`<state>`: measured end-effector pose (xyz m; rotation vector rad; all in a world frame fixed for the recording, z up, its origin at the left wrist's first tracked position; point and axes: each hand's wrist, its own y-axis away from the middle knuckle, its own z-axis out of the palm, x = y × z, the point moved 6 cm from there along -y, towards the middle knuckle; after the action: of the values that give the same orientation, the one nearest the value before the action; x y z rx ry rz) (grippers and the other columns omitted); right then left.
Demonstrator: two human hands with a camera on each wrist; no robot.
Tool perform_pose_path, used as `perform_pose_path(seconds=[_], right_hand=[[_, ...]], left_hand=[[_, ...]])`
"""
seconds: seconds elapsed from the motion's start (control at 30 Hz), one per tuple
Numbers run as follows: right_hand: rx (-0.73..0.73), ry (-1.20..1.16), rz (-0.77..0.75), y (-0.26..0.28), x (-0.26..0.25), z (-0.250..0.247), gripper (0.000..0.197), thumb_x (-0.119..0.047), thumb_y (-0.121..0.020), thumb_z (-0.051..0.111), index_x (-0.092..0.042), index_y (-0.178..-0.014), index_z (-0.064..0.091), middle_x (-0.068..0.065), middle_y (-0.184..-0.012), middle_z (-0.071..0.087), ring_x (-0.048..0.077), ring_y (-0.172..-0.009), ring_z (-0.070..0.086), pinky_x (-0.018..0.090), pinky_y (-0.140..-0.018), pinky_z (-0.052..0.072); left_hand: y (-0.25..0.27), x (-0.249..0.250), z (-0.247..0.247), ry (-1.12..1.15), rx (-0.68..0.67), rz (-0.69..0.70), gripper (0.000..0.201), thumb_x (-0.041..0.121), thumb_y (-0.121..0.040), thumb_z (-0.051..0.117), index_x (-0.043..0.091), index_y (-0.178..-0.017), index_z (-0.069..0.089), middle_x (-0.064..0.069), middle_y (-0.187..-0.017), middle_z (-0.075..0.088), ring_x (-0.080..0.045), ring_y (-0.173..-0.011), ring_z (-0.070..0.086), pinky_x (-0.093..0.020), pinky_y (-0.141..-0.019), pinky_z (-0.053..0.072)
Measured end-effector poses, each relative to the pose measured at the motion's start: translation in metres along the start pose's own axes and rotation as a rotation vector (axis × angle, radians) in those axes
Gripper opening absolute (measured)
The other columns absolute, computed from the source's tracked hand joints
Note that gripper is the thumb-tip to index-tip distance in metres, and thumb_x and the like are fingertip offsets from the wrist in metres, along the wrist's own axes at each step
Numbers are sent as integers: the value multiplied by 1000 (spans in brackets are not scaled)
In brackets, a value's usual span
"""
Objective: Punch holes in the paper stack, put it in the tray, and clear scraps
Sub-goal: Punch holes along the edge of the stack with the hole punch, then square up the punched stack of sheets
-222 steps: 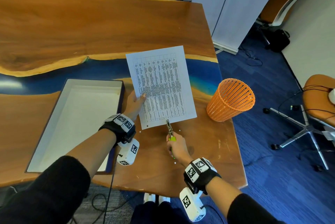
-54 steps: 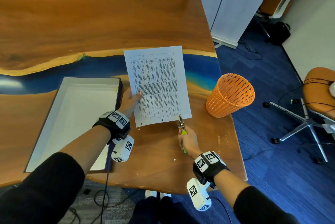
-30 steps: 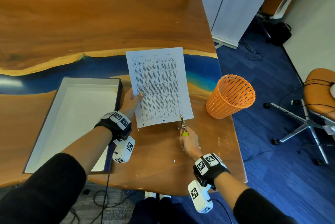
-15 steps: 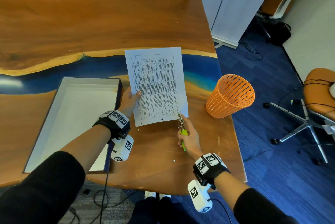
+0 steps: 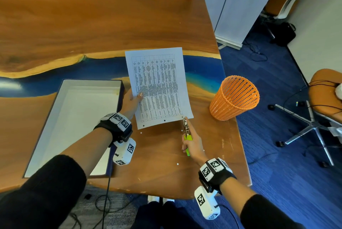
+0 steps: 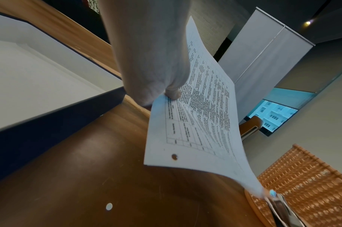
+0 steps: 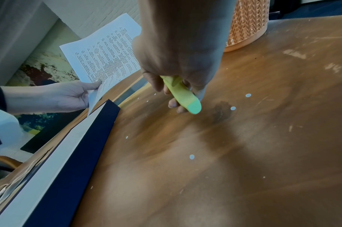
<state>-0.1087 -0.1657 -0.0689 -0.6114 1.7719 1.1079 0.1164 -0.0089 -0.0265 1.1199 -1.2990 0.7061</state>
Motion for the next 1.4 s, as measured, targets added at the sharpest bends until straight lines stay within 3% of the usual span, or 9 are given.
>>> perform_pose_path(seconds=[0.2,0.3,0.43,0.57,0.8,1.0,1.07,1.23,1.4], right_hand=[[76,93,5,5,13,-19,81,15,-67,43,-36,-130,44,1,-68,52,17,-56,43,26,-49,41],[140,178,-5,8,17,-38,59,4,-79,52,-30,-125,38,1,-88,63,20,-76,57,33,-71,50],[252,457,51,13,30,-78,35,-17,-89,52,-17,-119,35,10,-121,53,27,-106,53,47,-96,42],[369,790,193,19,47,-110,32,-21,-89,52,-10,-115,36,12,-122,39,32,-114,41,53,-94,37],[398,941,340,25,70,-116,46,-31,-90,56,-5,-122,35,15,-127,34,32,-120,37,53,-91,43],[356,1006,463,21,70,-114,47,-40,-89,52,-10,-121,34,12,-128,33,30,-121,32,54,-99,36],[404,986,469,17,56,-114,48,-41,-88,50,-10,-121,36,13,-129,33,31,-122,31,54,-102,30],[391,603,-31,-8,-17,-88,24,-19,-94,45,-13,-117,51,8,-125,49,25,-119,39,46,-102,30],[59,30,-101,-30,-77,-44,65,-29,-91,57,-12,-145,24,-1,-126,51,13,-118,45,28,-95,34]], left_hand=[[1,1,-7,-5,-11,23,40,7,-97,47,6,-137,44,-13,-132,57,-27,-115,59,-45,-95,49],[3,-1,-9,-8,-25,25,40,9,-97,48,6,-136,44,-14,-131,58,-29,-115,60,-47,-94,50],[6,-6,-12,-16,-46,21,40,8,-96,49,6,-136,44,-14,-130,58,-27,-111,62,-42,-89,53],[10,-9,-12,-14,-60,32,40,7,-97,48,4,-136,44,-11,-128,58,-23,-107,61,-29,-79,53],[15,-11,-8,-8,-71,18,36,6,-97,48,5,-132,46,3,-108,64,-6,-92,64,-19,-70,55],[22,-11,-11,-19,-100,34,36,9,-97,48,5,-133,45,1,-111,64,-14,-99,64,-31,-83,54],[24,-11,-14,-22,-104,33,35,10,-97,49,5,-132,46,1,-109,65,-15,-98,65,-27,-79,54],[27,-13,-17,-2,-116,11,37,7,-96,49,3,-133,45,-6,-115,64,-19,-100,64,-41,-89,52],[35,-16,-15,8,-216,-18,41,9,-95,51,7,-135,45,-9,-125,62,-22,-111,62,-44,-92,52]])
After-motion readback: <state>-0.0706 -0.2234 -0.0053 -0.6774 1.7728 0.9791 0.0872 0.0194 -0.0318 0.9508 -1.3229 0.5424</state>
